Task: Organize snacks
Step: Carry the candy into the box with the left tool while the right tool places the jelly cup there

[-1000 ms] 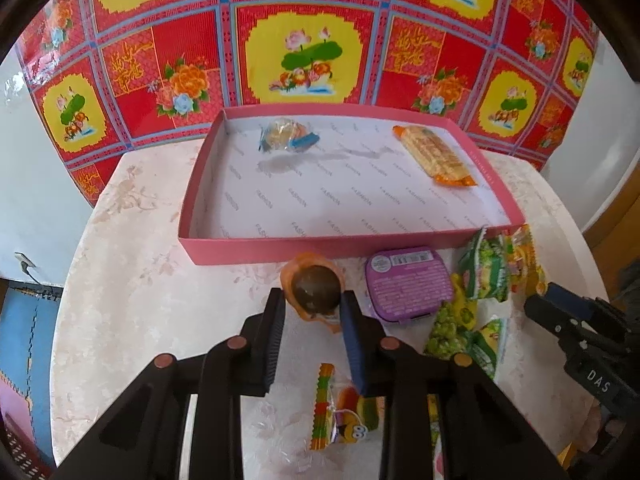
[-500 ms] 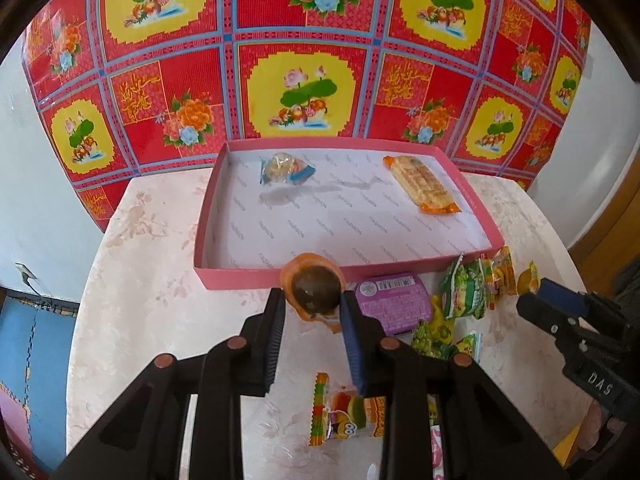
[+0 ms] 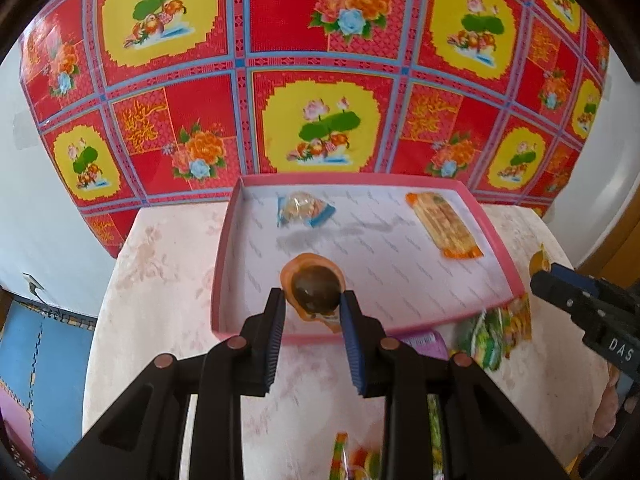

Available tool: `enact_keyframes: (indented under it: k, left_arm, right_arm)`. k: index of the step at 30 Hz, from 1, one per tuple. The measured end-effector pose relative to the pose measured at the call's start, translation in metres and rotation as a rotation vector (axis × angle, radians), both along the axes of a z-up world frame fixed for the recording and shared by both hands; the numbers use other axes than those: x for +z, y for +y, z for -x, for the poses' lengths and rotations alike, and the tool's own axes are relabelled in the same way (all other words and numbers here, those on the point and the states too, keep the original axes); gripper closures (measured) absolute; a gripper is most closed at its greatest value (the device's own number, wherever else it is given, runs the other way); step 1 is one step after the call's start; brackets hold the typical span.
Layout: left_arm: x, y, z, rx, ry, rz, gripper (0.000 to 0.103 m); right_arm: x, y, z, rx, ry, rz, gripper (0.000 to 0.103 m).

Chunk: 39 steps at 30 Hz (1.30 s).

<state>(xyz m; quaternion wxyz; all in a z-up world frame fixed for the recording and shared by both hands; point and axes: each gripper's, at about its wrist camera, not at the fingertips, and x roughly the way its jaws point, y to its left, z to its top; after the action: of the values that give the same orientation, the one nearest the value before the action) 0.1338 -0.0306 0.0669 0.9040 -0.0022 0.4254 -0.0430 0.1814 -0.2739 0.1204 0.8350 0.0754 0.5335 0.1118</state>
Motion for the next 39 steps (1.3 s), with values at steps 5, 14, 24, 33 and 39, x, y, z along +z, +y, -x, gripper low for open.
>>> enact_keyframes:
  k: [5, 14, 24, 33, 39]
  left_arm:
    - [-0.002, -0.001, -0.020, 0.006, -0.005, -0.016, 0.074]
    - [-0.013, -0.003, -0.054, 0.015, 0.016, -0.032, 0.074]
    - [-0.035, -0.009, -0.082, 0.022, 0.054, -0.030, 0.074]
    - [-0.050, -0.010, -0.093, 0.040, 0.068, -0.027, 0.073]
    - [-0.056, -0.016, -0.094, 0.035, 0.082, -0.031, 0.073]
  right_arm:
    - [-0.008, 0.003, -0.021, -0.001, 0.015, 0.001, 0.060]
    - [-0.024, 0.028, -0.048, 0.043, 0.045, -0.034, 0.060]
    - [-0.047, 0.048, -0.074, 0.068, 0.078, -0.046, 0.060]
    - [-0.068, 0.057, -0.079, 0.088, 0.085, -0.017, 0.058]
    - [-0.069, 0.060, -0.082, 0.092, 0.077, -0.009, 0.056]
